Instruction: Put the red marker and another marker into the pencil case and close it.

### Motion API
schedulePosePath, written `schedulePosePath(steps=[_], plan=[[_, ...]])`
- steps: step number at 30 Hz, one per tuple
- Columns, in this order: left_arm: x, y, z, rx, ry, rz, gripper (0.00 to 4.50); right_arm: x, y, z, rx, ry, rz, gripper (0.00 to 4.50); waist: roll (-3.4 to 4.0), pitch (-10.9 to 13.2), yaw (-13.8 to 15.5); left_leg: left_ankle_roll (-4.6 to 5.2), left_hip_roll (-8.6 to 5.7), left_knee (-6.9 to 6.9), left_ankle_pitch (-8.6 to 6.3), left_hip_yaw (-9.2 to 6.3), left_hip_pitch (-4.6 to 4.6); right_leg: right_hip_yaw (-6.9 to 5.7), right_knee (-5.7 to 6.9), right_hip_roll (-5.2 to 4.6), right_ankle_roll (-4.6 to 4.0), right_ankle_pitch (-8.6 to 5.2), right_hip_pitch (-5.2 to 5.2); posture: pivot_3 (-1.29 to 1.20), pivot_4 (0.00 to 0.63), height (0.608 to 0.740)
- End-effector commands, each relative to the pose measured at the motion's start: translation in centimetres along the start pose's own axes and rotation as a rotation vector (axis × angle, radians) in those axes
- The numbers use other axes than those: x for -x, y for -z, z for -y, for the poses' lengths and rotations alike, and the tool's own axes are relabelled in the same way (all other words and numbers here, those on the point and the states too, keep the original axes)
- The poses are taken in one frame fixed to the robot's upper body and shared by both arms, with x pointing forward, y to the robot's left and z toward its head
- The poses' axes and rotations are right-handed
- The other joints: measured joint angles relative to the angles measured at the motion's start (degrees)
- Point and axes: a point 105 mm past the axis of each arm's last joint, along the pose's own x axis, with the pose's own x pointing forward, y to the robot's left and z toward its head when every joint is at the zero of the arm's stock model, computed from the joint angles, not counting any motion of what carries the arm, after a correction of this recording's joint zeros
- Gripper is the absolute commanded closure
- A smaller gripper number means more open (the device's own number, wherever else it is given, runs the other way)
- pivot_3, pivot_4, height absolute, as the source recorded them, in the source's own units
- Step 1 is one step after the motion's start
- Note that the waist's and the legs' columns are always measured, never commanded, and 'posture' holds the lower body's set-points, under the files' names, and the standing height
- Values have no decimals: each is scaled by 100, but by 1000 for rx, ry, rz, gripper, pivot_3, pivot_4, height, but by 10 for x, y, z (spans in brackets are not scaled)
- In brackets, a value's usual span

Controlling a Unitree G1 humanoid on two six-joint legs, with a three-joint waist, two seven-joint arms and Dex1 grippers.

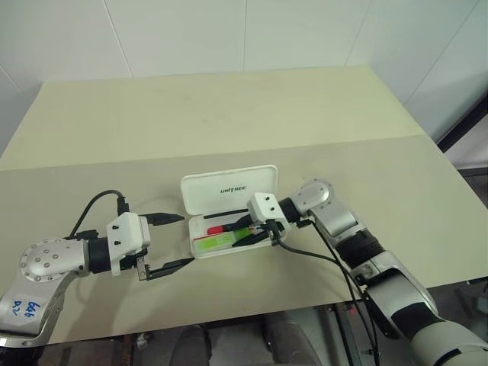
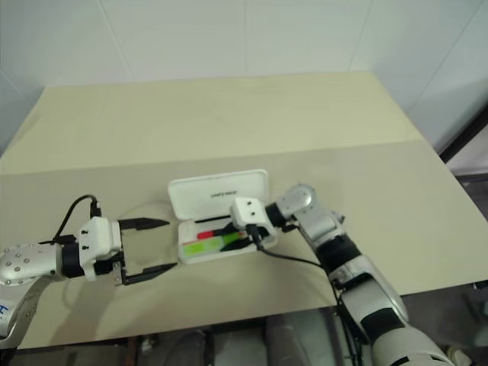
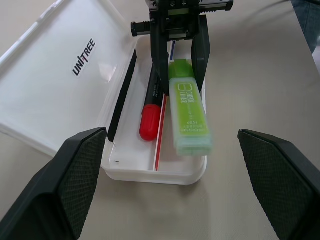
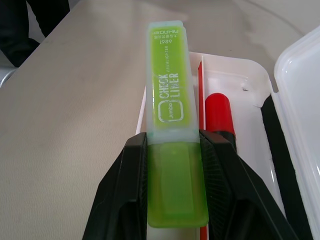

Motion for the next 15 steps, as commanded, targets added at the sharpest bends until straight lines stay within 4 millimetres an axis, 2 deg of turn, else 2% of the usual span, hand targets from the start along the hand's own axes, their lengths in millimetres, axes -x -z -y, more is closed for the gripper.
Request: schedulePosePath(steps=[1,4,6,11,15], plan=[[0,-9,1,-44,-7,18,0,3,-8,4,23,-2,5,2651,0,0,-1,0,0,0,0,0,0,0,0,0,0,0,0,0,150,740],[-1,-9,1,-45,-8,18,0,5,-10,5,38,-1,0,1588,0,0,-1,0,1,-1,0,-1,0,0,0,1,-1,-1,-1,0,150,740],[-1,-9,1,-47,-6,19,0,6,-18,7,72,5,14,874,0,0,-2,0,1,-2,0,-1,0,-1,1,1,-2,-2,-1,0,150,740],[-2,-9,-1,-51,-1,23,0,10,-36,7,107,12,54,874,0,0,-5,0,2,-2,0,-2,0,0,3,2,-2,-2,-3,0,150,740],[-4,-11,-1,-54,11,33,0,25,-57,5,106,58,124,874,0,0,5,0,2,-2,0,-2,0,0,2,3,-4,-3,-3,0,150,740]])
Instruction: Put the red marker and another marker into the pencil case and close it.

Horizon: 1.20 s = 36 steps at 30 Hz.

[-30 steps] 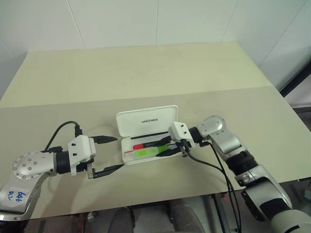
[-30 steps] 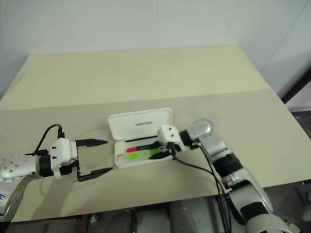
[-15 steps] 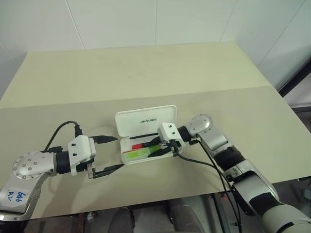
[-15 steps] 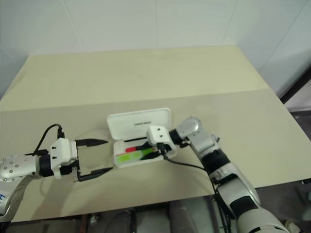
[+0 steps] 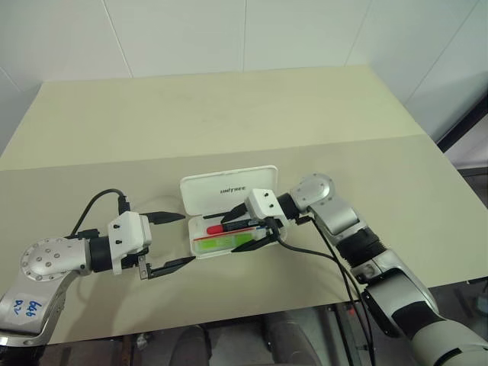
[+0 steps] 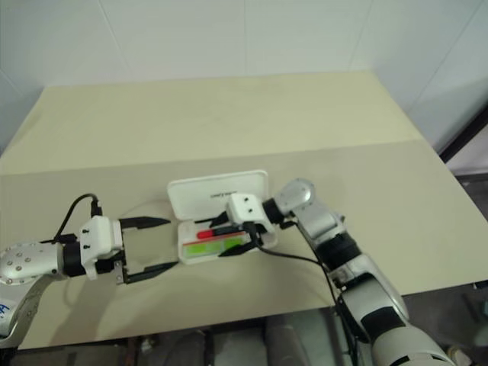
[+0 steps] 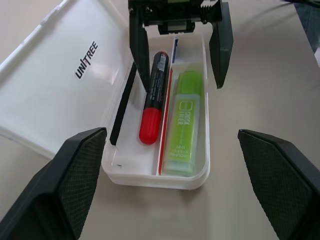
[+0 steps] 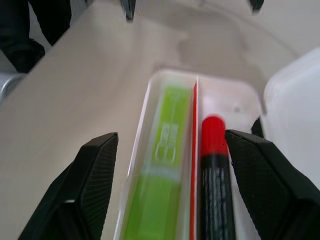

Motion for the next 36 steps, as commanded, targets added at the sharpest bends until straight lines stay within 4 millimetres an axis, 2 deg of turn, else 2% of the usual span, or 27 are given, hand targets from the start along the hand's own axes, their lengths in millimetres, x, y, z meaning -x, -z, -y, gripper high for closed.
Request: schedulePosePath(steps=[1,6,10,11,12,18,22,27,36], plan=[[-3,-9,0,-43,17,29,0,24,-31,2,35,66,84,874,0,0,16,0,0,-1,0,0,-1,0,0,0,-1,-1,-1,0,150,740],[-7,-11,1,-44,35,48,0,52,-38,-15,-44,141,102,874,-2,-1,85,-9,0,-2,-5,-8,-3,-6,-1,-1,-1,-13,0,0,150,740],[-29,-31,5,-59,69,156,0,113,-5,-49,-234,325,-28,874,-2,-1,240,-14,-2,-3,-9,-10,-6,-8,-6,-1,6,-24,1,0,150,740],[-32,-34,7,-59,77,165,0,121,-2,-53,-260,351,-51,874,-3,-1,251,-19,-5,1,-12,-13,-10,-8,-7,-3,13,-30,3,0,150,740],[-35,-35,8,-54,83,172,0,128,2,-55,-274,377,-76,874,-3,-1,243,-22,-10,4,-14,-5,-10,-2,-9,-7,17,-32,1,0,150,740],[-54,-42,13,-29,115,206,0,201,46,-71,-368,606,-280,874,-11,1,156,-19,-9,6,-14,18,8,35,-18,5,23,-31,7,0,150,740],[-58,-43,9,-34,124,209,0,231,67,-75,-404,716,-326,874,-15,3,145,-14,-9,14,-11,23,9,61,-18,20,29,-25,8,0,150,740],[-65,-47,7,-51,139,217,0,241,87,-76,-438,774,-318,874,-15,3,106,-14,-9,16,-11,38,12,81,-18,21,36,-21,9,0,150,740],[-68,-50,6,-58,144,225,0,231,111,-66,-468,800,-285,874,-16,4,18,-14,-9,16,-11,60,23,119,-13,30,54,-11,9,0,150,740]])
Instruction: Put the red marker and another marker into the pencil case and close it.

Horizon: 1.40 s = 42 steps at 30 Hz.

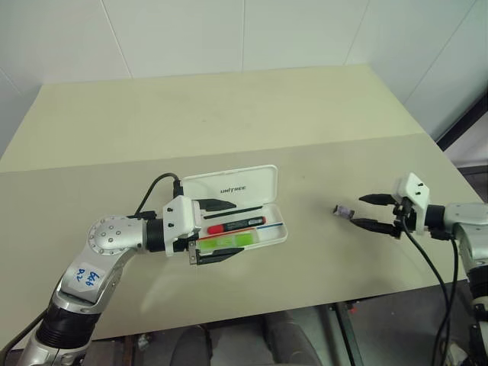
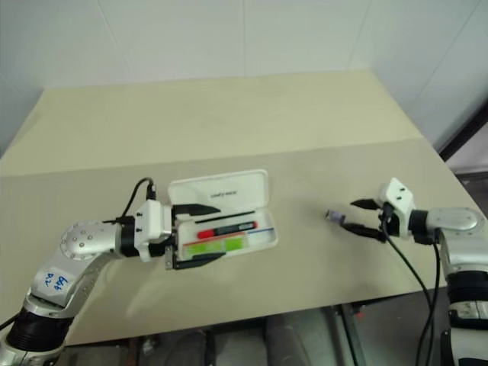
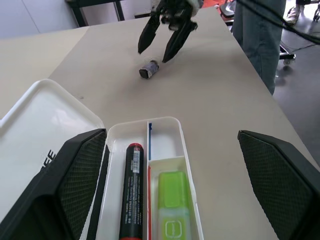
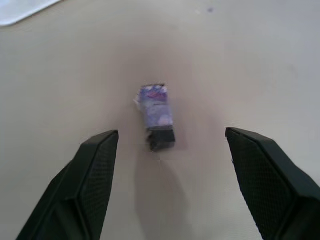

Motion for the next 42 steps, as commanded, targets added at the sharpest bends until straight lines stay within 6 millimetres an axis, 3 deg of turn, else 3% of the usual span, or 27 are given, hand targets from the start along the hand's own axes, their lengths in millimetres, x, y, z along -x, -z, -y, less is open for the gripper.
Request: schedulePosePath(steps=[1,7,8,11,17,18,23,28,34,42], plan=[[-1,-8,-1,-33,1,17,0,-2,-2,6,21,16,7,874,0,0,2,0,0,1,0,1,-1,1,0,0,1,0,0,0,150,740],[0,-9,-2,-35,-3,15,0,-13,-1,3,19,-12,12,874,0,0,-10,0,0,2,0,8,1,8,0,0,2,1,0,0,150,740],[0,-9,-2,-35,-4,14,0,-13,0,4,14,-6,14,1046,0,0,-14,0,0,2,0,8,2,9,0,1,2,1,0,0,150,740],[0,-10,-2,-35,-7,14,0,-16,2,4,4,1,22,1756,0,0,-16,0,0,3,0,9,2,9,1,1,4,2,0,0,150,740],[-1,-11,-3,-37,-11,15,0,-23,3,-2,-4,-21,32,4034,0,0,-63,0,0,15,0,13,2,16,1,1,8,10,3,0,150,740],[-1,-11,-4,-37,-12,15,0,-23,4,-3,-4,-22,32,4166,0,0,-76,0,0,17,0,14,3,17,1,1,10,11,6,0,150,740],[0,-10,-5,-38,-17,10,0,-24,0,-5,36,-20,32,4166,-1,0,-131,2,0,21,1,13,5,18,1,2,9,14,8,0,150,740],[5,-7,-5,-35,-27,-9,0,-30,-34,-17,137,-98,102,4166,0,0,-156,2,0,18,1,14,4,21,1,4,11,13,6,0,150,740],[16,0,-5,-27,-50,-43,0,-51,-77,-57,238,-282,188,4166,-1,1,-163,2,2,16,1,12,8,22,9,10,10,13,3,0,150,740],[21,5,-4,-21,-74,-65,0,-79,-87,-99,284,-476,210,4166,-6,2,-135,0,2,12,-1,12,1,21,-2,9,8,11,-1,0,150,740]])
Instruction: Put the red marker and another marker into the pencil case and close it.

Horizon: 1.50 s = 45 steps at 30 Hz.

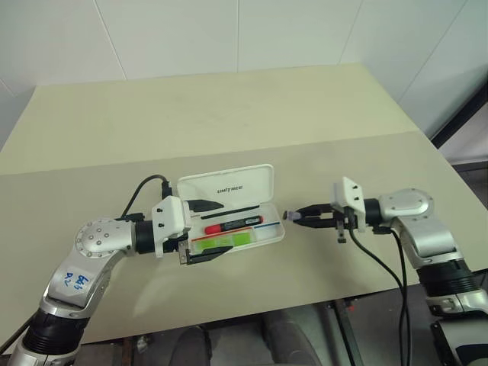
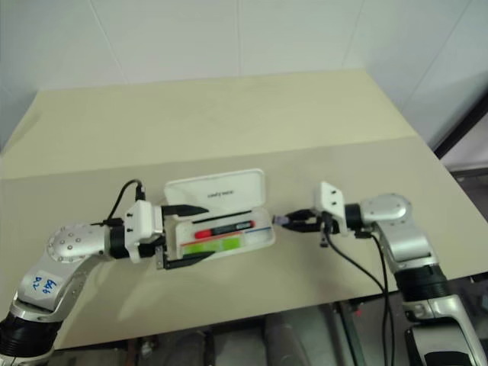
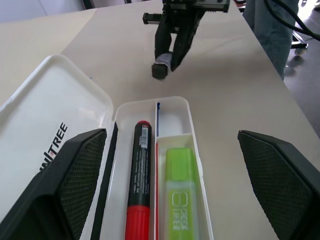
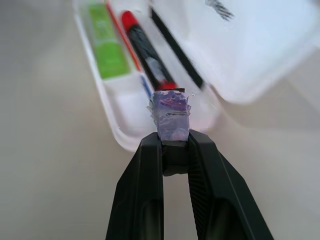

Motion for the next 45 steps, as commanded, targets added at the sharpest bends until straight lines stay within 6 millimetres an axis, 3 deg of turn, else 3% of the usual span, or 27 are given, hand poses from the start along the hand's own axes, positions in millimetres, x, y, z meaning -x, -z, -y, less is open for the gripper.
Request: schedulePosePath(steps=[1,12,25,32,40,45], plan=[[6,-5,-1,-41,-25,-1,0,-12,-6,-5,35,-69,15,4166,-1,1,-1,0,0,-2,0,0,0,0,-1,0,0,0,0,0,150,740],[10,-2,1,-35,-52,-8,0,-34,-1,2,72,-141,-4,4166,-3,1,-18,0,2,-12,0,1,2,0,-1,0,-4,-1,-4,0,150,740],[12,0,3,-38,-65,-11,0,-39,-1,-1,95,-207,-22,4166,-3,1,-17,0,2,-17,0,1,2,-1,-2,0,-4,-2,-5,0,150,740],[12,1,1,-43,-64,-11,0,-42,-3,1,142,-185,-11,1748,-3,1,-19,0,2,-17,0,1,2,-1,-1,0,-4,-2,-5,0,150,740],[13,1,0,-46,-63,-13,0,-35,-20,5,171,-151,36,1748,-3,1,-18,0,2,-18,0,1,2,-1,-1,0,-5,-2,-6,0,150,740],[18,1,-4,-44,-87,-14,0,-10,-44,6,115,-51,146,1748,-3,1,-5,0,3,-18,0,0,1,-1,-1,0,-5,-2,-7,0,150,740]])
